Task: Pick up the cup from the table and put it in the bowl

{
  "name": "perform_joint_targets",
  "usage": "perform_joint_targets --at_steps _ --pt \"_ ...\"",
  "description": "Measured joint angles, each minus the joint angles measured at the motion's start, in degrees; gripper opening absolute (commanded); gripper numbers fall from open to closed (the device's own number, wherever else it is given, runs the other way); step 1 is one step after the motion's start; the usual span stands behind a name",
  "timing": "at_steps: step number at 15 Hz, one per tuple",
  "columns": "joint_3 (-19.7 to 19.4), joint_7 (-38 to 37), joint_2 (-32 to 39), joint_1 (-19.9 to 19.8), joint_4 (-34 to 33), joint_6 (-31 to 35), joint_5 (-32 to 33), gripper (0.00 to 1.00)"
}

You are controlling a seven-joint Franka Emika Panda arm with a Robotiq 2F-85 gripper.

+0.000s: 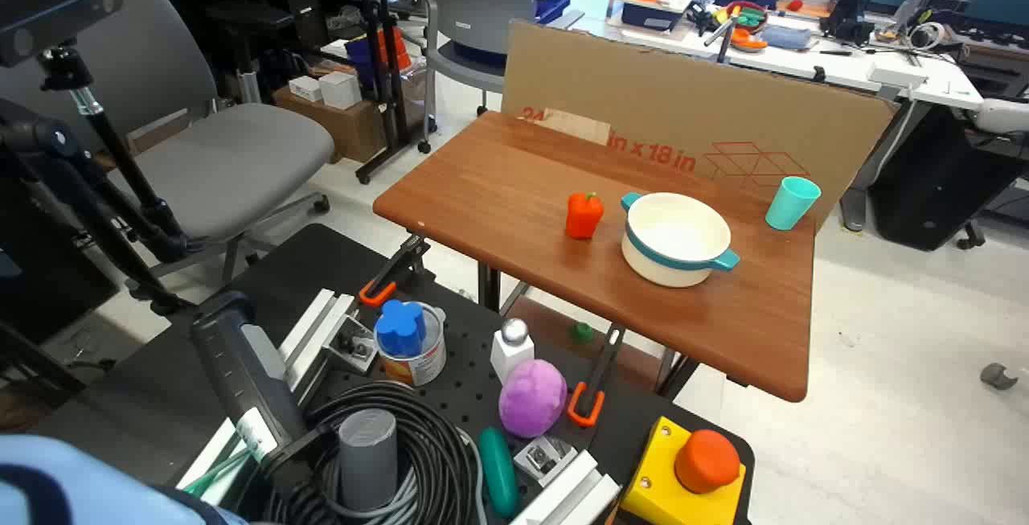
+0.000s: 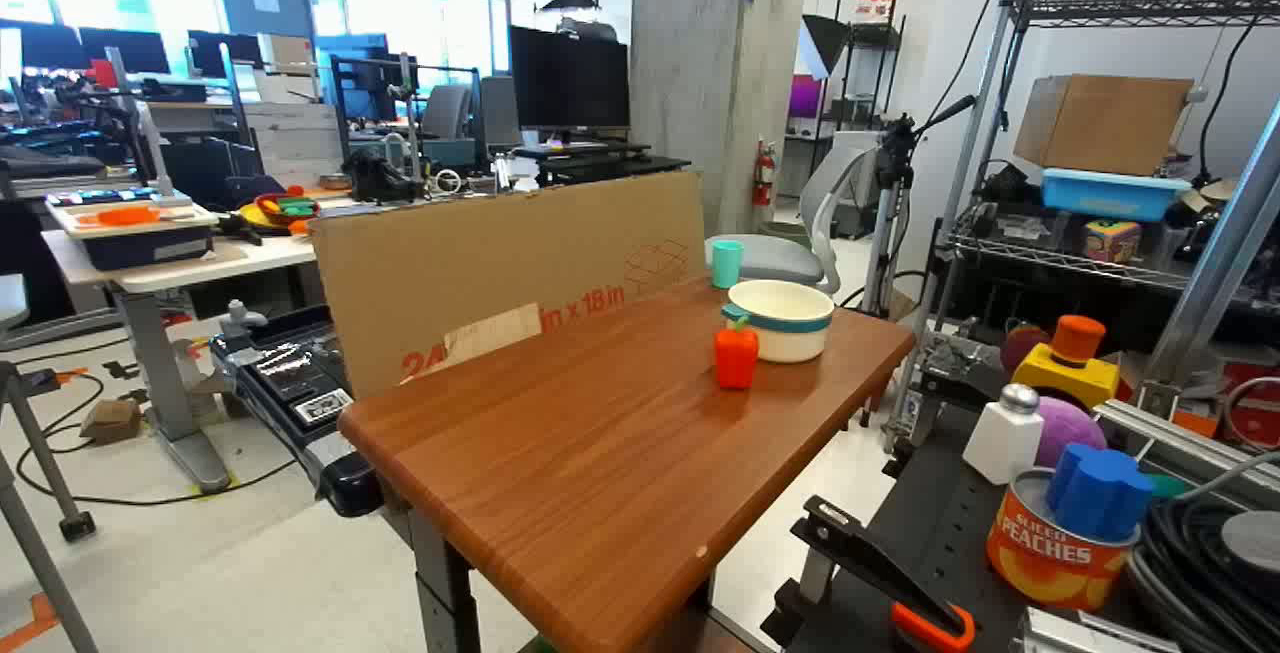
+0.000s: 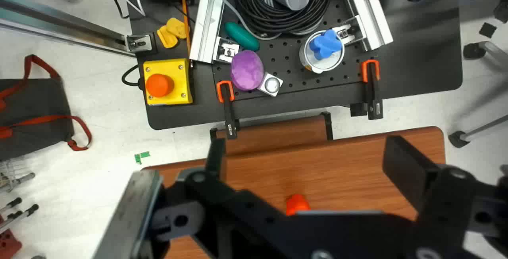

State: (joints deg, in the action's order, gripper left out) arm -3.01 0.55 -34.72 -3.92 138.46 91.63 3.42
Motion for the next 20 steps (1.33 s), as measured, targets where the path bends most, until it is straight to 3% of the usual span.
perform_joint_targets --at_steps 12,15,20 --pt "0.0 -0.5 1.0 0.0 -1.2 0.2 -0.4 1.00" --pt "-0.1 -0.6 5.5 0.0 -6.8 1.2 -0.6 1.00" --pt "-2.3 -0.1 19.2 0.0 -22.8 4.8 -0.7 1.00"
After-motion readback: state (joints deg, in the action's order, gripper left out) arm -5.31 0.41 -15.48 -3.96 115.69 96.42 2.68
